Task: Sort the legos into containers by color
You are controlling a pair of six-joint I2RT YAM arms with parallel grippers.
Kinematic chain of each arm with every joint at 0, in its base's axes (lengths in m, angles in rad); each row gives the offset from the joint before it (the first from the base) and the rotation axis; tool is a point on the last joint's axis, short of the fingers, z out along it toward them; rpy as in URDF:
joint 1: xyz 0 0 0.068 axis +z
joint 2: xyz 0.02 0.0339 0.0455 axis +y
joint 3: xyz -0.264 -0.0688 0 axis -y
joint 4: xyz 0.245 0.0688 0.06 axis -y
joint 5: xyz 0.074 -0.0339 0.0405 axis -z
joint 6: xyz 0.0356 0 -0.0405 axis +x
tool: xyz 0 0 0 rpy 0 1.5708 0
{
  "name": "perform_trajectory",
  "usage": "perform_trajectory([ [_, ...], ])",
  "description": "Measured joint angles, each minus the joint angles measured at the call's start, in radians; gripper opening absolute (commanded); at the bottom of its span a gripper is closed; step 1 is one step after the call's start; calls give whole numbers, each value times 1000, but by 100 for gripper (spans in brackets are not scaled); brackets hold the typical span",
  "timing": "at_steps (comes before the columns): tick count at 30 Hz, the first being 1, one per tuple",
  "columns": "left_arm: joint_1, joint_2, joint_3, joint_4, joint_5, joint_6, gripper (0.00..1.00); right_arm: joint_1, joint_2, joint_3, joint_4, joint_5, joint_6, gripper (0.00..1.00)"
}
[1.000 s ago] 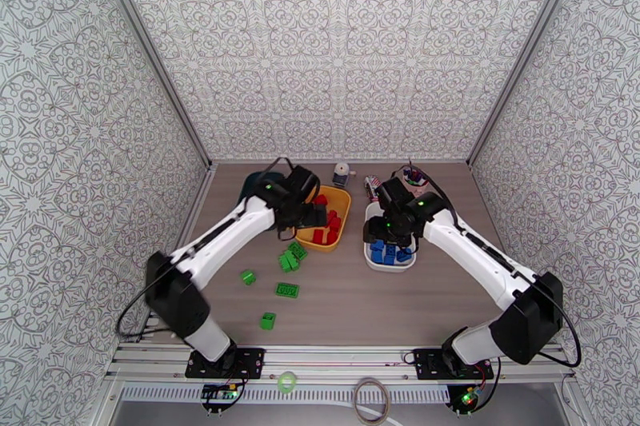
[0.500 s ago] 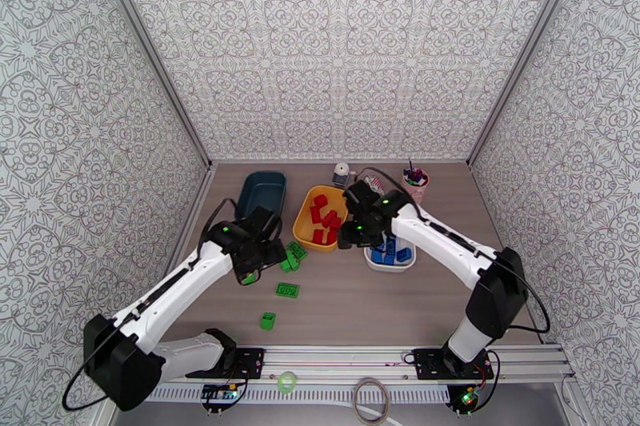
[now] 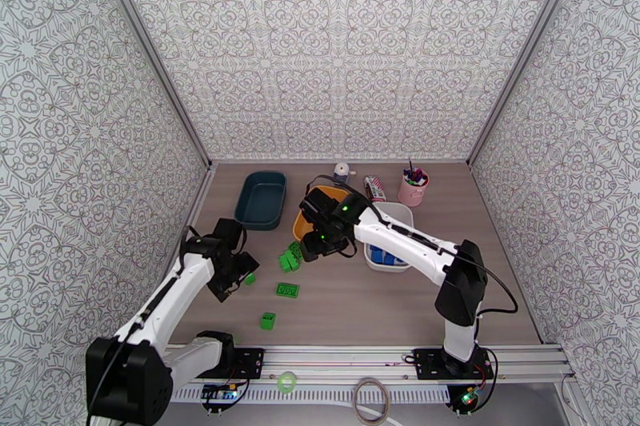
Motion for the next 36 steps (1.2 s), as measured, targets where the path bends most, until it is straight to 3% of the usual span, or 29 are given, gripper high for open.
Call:
perform_trajectory([
  [20,24,308,21,142,23,120,65,0,10,18,-31,10,-10,59],
  [36,39,330,28,180,42,164,41,0,10,18,-35,34,-10,57],
])
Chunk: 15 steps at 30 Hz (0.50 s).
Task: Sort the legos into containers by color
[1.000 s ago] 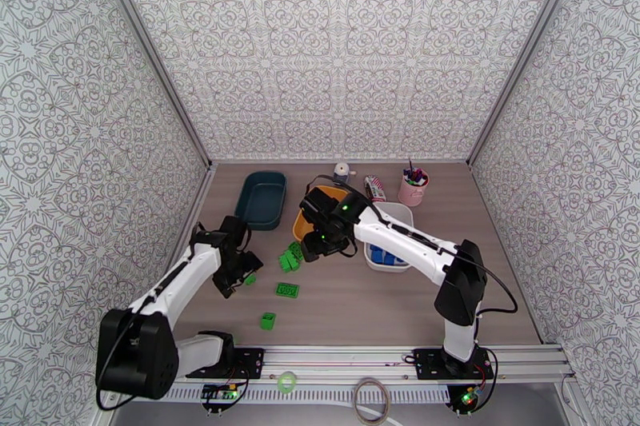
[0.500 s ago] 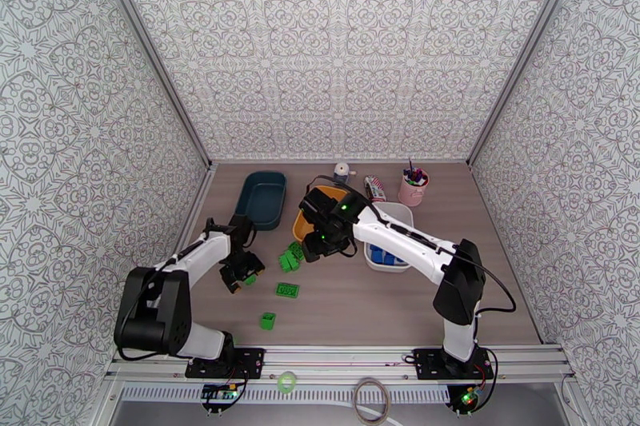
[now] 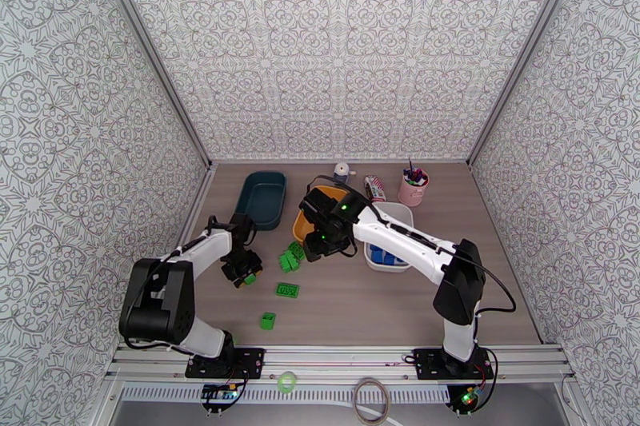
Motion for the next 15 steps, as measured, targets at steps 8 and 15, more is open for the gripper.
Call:
perform_trajectory([
  [8,0,-142,56,-43,5,2,39,-30,0,0,8,-14,11,56],
  [15,19,-158,212,-62,31,16,39,-89,0,0,21,-41,19,56],
])
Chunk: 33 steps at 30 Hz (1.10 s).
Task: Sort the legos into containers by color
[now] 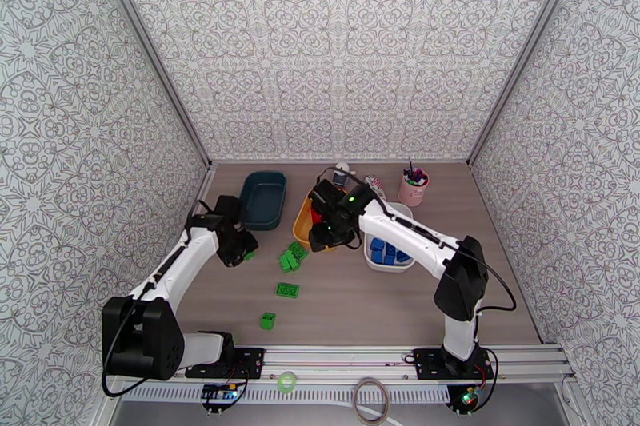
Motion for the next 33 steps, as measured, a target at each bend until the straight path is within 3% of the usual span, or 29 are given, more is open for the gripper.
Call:
perform_trajectory([
  [7,48,182,272,1,36,47,41,-33,0,0,0,-9,7,56],
  [9,55,255,351,2,45,69,48,-35,0,0,0,-8,8,56],
  [13,60,393,491,-10,51,103,70,-37,-13,-8,0,-2,16,56],
  [17,65,465,564,-25,53,119,78,-43,-60,-41,-2,15,31,57],
  [25,60,435,563,-43,53,117,82,-52,-123,-100,-1,33,48,61],
  [33,-24,173,312,-46,24,82,89,-52,-123,-117,3,32,49,62],
])
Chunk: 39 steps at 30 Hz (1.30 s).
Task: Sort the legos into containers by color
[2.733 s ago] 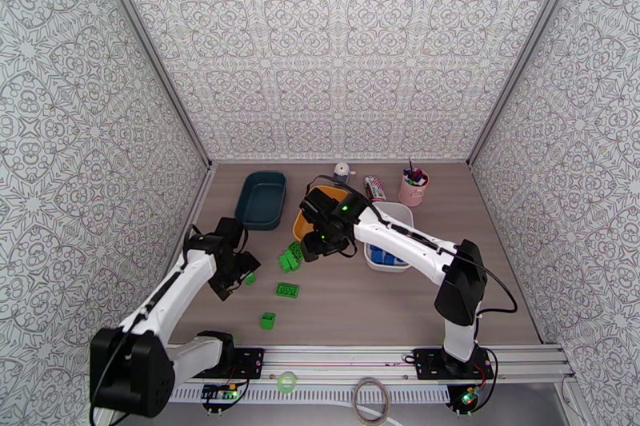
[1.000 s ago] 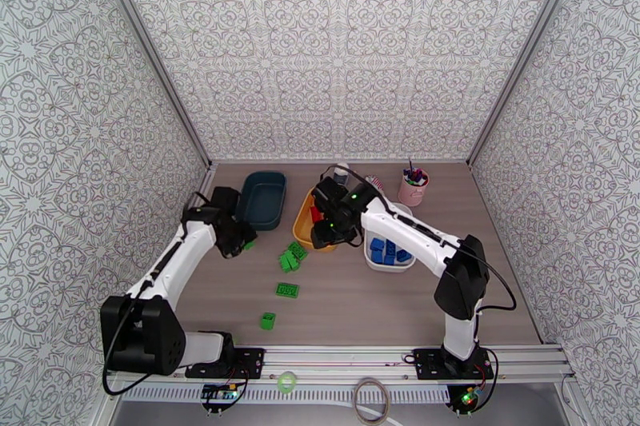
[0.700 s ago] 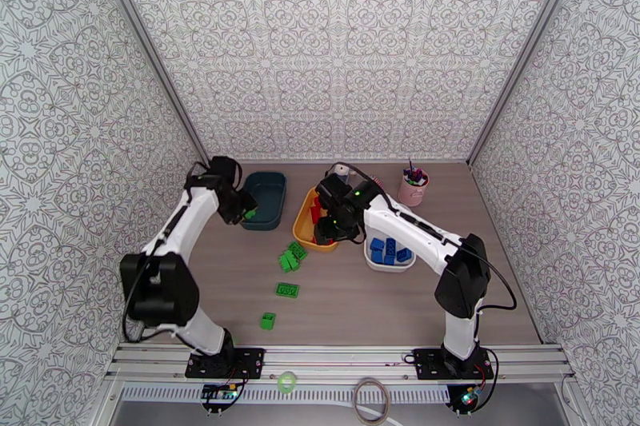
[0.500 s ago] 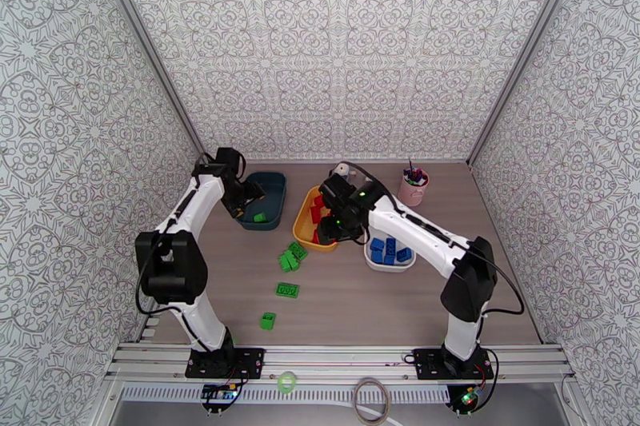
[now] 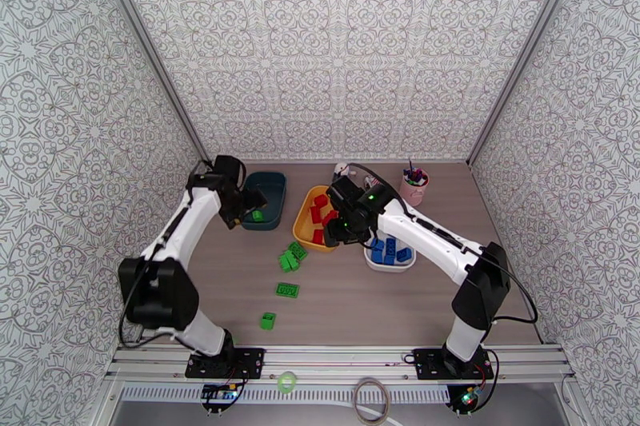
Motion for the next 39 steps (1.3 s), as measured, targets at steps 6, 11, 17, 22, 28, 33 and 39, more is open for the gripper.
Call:
perform_trajectory([
  [6,-128,-186,-222,-21,-35,-80,92,0,0,-19,29,-19,0,62],
  [11,-279,-258,-336,-53,-71,-165,95,0,6,-34,48,-52,-1,62],
  [17,-450,-346,-423,-73,-108,-262,99,0,21,-37,68,-89,-11,66],
  [22,-547,-392,-466,-72,-122,-310,99,0,19,-69,92,-108,-18,74],
  [28,-627,-391,-477,-69,-133,-328,99,0,-31,-170,117,-106,-4,78],
  [33,-700,-365,-477,-42,-132,-325,99,0,-123,-253,118,-85,22,79],
  [39,-747,-284,-489,6,-121,-299,99,-11,-234,-363,120,-63,68,79],
])
